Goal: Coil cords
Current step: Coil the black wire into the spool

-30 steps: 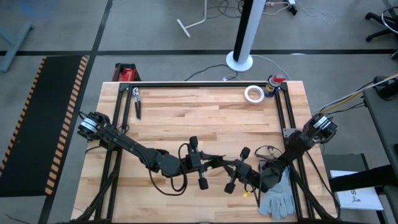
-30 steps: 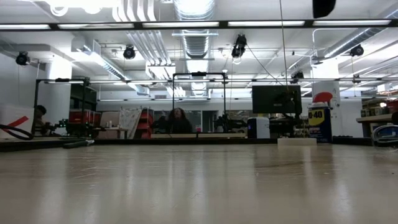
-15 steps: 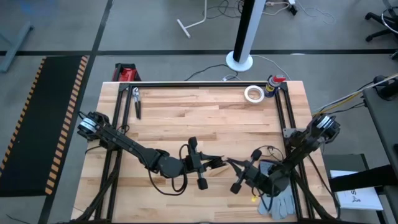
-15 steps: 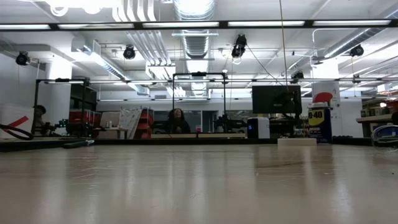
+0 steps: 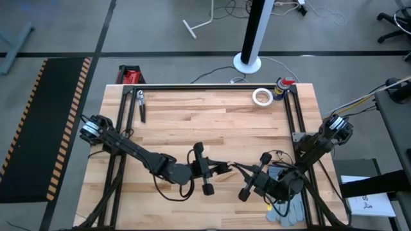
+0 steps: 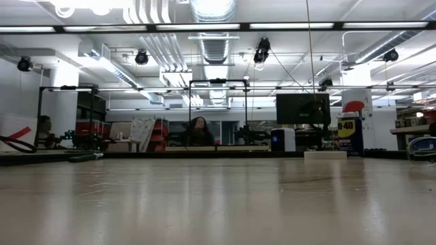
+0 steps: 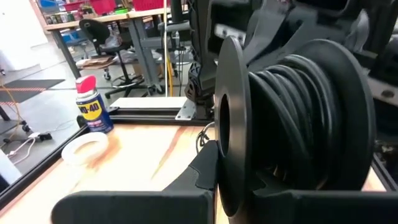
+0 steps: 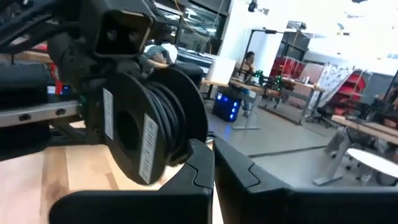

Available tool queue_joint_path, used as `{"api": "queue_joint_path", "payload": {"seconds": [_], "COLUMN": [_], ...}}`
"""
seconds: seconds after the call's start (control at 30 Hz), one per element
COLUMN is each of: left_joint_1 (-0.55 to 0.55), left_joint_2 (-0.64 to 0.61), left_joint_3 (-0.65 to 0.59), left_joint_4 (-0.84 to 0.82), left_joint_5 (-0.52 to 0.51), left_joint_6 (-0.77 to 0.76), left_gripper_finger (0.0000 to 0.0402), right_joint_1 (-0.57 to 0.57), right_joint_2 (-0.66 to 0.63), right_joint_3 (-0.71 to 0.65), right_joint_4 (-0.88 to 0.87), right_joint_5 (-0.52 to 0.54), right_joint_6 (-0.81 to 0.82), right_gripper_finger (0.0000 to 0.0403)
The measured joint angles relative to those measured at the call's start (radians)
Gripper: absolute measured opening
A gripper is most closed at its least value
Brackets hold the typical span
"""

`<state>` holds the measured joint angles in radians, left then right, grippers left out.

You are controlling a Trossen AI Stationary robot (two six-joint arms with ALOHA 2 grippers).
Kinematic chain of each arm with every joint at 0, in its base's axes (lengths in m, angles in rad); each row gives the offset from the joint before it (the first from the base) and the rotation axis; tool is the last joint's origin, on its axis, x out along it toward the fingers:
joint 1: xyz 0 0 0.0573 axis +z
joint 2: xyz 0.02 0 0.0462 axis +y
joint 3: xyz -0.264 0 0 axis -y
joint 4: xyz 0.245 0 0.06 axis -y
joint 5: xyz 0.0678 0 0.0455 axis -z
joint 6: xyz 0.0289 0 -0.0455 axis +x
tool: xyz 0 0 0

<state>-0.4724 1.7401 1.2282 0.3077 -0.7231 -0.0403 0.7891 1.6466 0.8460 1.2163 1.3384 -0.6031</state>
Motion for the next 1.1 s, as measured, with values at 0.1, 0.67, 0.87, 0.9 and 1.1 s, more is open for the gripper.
{"api": "queue_joint_path", "payload": {"seconds": [0.1, 0.67, 0.87, 0.9, 1.1], "left_joint_1": [0.004, 0.023, 0.031, 0.032, 0.031], "left_joint_2": [0.0, 0.036, 0.056, 0.056, 0.057], "left_joint_3": [0.0, 0.0, 0.0, 0.0, 0.0], "left_joint_4": [-0.024, 0.004, -0.001, 0.005, -0.013], "left_joint_5": [0.0, 0.032, 0.032, 0.032, 0.029], "left_joint_6": [-0.006, -0.021, -0.016, -0.016, -0.009], "left_gripper_finger": [0.0, 0.0, 0.0, 0.0, 0.0], "right_joint_1": [0.0, -0.051, -0.069, -0.072, -0.072], "right_joint_2": [-0.001, -0.004, -0.004, -0.004, -0.004], "right_joint_3": [0.01, 0.019, 0.025, 0.027, 0.029], "right_joint_4": [-0.003, -0.006, -0.006, -0.006, -0.007], "right_joint_5": [-0.005, -0.187, -0.341, -0.357, -0.282], "right_joint_6": [-0.037, -0.033, 0.013, 0.021, 0.023], "right_gripper_finger": [0.0, 0.0, 0.0, 0.0, 0.0]}}
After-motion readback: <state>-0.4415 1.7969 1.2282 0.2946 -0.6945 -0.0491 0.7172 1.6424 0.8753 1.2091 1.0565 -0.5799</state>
